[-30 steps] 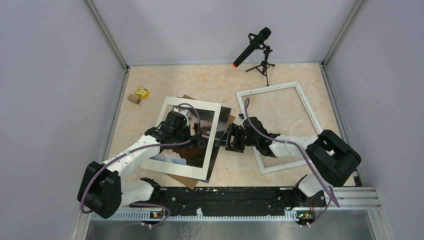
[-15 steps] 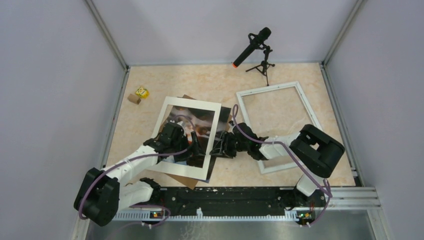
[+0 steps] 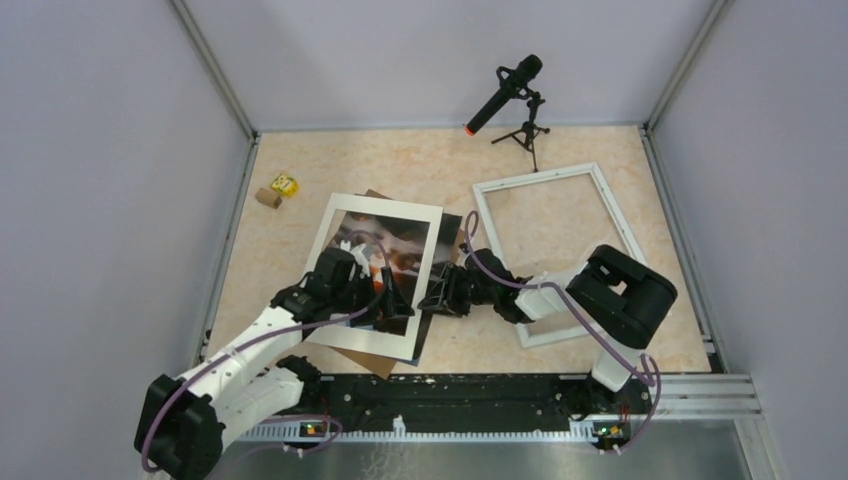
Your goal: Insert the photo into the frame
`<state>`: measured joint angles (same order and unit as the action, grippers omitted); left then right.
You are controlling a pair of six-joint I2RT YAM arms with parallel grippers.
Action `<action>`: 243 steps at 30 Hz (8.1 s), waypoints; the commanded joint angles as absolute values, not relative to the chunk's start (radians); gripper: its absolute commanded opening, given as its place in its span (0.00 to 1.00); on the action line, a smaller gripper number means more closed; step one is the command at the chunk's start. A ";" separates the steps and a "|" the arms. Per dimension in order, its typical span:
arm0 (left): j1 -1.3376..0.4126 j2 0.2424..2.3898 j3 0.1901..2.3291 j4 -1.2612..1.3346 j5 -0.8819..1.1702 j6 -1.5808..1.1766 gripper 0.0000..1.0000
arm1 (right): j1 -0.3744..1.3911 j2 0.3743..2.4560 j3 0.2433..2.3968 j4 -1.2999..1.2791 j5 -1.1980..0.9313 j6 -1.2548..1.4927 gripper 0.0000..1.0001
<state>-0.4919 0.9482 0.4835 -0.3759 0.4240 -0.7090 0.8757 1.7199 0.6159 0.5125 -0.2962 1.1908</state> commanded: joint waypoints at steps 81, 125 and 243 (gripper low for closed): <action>-0.606 1.182 0.308 0.079 0.550 -0.886 0.98 | 0.861 1.602 0.411 0.693 -0.341 1.271 0.56; -0.622 1.105 0.332 -0.172 0.371 -0.783 0.98 | 0.723 1.691 0.678 0.256 -0.473 0.881 0.64; -0.618 1.122 1.036 -0.109 0.222 -0.305 0.98 | 0.738 1.023 1.245 -1.189 0.563 -0.034 0.00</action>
<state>-0.6170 1.1362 1.0405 -0.1524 0.2508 -0.3443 0.7197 1.0271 1.3636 -1.2552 0.6357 -0.0490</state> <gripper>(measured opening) 0.985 0.004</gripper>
